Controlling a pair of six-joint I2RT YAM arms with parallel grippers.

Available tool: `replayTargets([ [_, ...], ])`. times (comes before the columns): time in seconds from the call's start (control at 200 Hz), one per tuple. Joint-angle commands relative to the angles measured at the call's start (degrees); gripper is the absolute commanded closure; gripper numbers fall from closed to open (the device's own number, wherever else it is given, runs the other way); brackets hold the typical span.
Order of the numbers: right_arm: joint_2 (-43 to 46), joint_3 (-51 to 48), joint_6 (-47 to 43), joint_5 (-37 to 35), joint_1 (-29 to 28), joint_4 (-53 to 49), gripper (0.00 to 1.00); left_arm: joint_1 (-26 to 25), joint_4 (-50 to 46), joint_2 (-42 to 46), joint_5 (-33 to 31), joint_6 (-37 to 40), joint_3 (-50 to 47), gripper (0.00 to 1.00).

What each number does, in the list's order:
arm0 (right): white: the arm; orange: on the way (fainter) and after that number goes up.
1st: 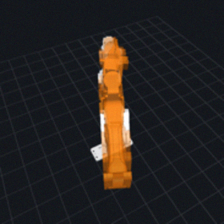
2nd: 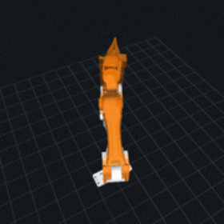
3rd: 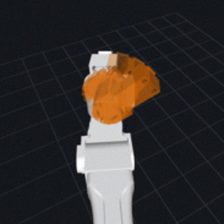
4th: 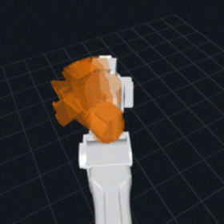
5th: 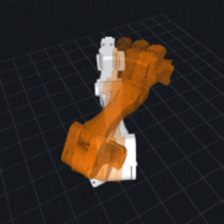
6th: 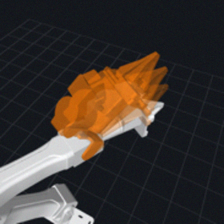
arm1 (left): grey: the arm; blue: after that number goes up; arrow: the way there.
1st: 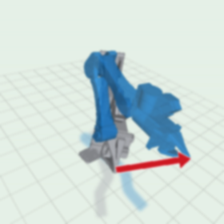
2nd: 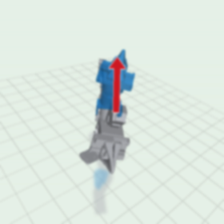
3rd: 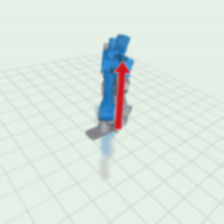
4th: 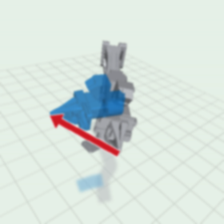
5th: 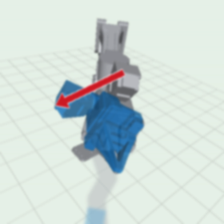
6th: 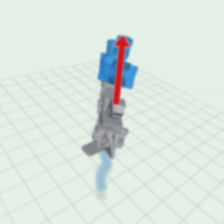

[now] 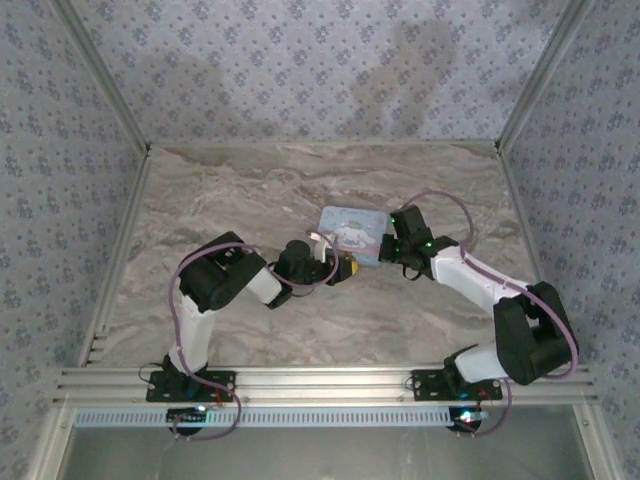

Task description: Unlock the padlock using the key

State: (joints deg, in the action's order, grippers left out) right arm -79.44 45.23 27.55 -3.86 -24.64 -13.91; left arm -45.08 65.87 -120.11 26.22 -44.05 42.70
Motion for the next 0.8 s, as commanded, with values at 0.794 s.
replayTargets([
  [0.794, 36.5, -18.1, 5.2, 29.6, 10.4, 9.9, 1.0, 0.6, -40.3, 12.6, 4.7, -15.7, 14.7, 1.0],
])
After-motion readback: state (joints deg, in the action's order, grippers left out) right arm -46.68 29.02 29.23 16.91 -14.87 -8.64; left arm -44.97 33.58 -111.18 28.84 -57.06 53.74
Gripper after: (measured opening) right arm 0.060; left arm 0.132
